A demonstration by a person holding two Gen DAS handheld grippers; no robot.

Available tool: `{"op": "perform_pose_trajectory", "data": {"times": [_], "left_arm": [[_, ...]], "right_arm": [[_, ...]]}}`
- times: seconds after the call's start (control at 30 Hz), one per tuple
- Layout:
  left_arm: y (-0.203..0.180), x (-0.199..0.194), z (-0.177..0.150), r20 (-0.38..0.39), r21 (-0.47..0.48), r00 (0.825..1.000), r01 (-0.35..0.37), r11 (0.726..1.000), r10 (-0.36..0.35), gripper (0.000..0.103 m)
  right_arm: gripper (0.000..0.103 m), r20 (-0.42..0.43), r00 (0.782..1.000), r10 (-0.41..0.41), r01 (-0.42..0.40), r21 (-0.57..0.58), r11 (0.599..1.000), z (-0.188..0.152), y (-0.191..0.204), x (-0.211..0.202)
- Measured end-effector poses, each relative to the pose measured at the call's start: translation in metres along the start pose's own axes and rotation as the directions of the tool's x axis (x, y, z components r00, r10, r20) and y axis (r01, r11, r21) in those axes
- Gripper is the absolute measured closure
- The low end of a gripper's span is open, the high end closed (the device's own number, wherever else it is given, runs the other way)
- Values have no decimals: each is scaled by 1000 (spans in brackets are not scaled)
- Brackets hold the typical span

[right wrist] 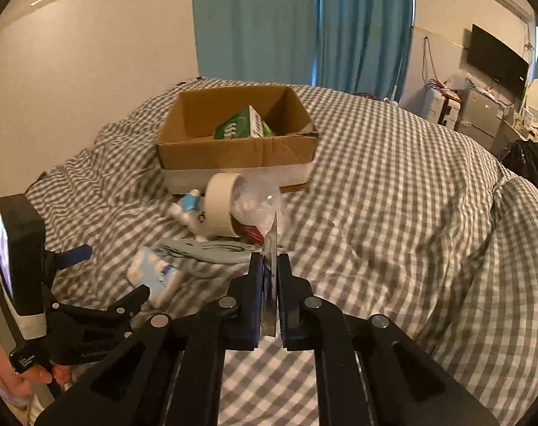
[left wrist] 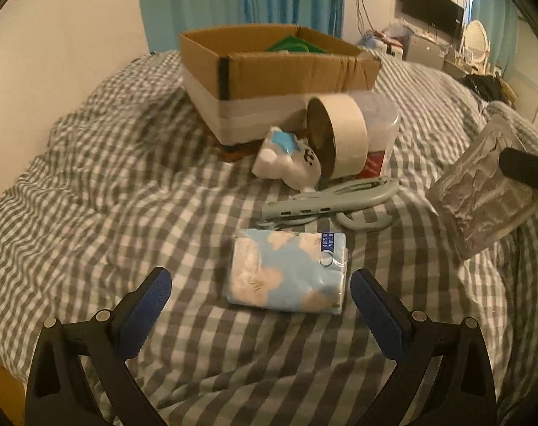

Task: Organize objects
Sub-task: 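Grasp the blue floral tissue pack with the left gripper while the right holds the blister pack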

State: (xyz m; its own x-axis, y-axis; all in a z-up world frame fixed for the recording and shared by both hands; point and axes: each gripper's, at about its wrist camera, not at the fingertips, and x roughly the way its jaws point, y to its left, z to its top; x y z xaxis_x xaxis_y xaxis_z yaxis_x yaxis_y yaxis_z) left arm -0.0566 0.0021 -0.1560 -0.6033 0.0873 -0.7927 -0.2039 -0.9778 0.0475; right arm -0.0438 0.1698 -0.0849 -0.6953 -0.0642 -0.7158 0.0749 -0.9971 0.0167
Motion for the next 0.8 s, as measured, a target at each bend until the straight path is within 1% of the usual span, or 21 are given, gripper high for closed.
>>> {"op": "perform_pose_trajectory", "data": {"times": [0.03,0.13,0.2,0.3,0.37,0.4,0.47,0.5,0.53,0.67,0.8], "left_arm": [[-1,4,0,-10,5,1000,1,1000,-1,0],[-4,17,1,-41,19,999,21,1000,-20,0],[-6,28,2,-74,21,997,32,999,-30,0],[-4,42,8,-112,-5,991,78,997,-78,0],[0,47,14,-120,-32,988,99,995,-102,0],[-1,47,14,-117,-37,987,103,994,-106,2],[-3,44,14,-113,-27,986,119,993,-121,10],[-5,42,13,-107,-17,986,128,992,-129,20],[-7,39,13,-101,-5,987,127,992,-127,27],[-13,25,10,-82,29,994,73,997,-70,27],[-6,6,13,-57,-6,995,76,997,-76,27]], "right_arm": [[96,-13,1000,8,-8,4,1000,-2,0,6],[95,-21,1000,-6,6,-9,1000,-6,0,17],[92,-27,1000,-13,13,-8,1000,-6,-3,24],[92,-54,998,16,-15,20,1000,-9,-9,34],[92,-62,998,22,-20,28,999,-12,-11,39],[92,-61,998,16,-15,28,999,-11,-12,40],[93,-61,998,23,-21,35,999,-10,-14,40],[93,-57,998,23,-21,37,999,-9,-14,40],[93,-53,998,23,-21,37,999,-9,-14,39],[94,-40,999,22,-21,28,999,-7,-11,32],[95,-14,1000,16,-16,5,1000,-5,-6,19]]}}
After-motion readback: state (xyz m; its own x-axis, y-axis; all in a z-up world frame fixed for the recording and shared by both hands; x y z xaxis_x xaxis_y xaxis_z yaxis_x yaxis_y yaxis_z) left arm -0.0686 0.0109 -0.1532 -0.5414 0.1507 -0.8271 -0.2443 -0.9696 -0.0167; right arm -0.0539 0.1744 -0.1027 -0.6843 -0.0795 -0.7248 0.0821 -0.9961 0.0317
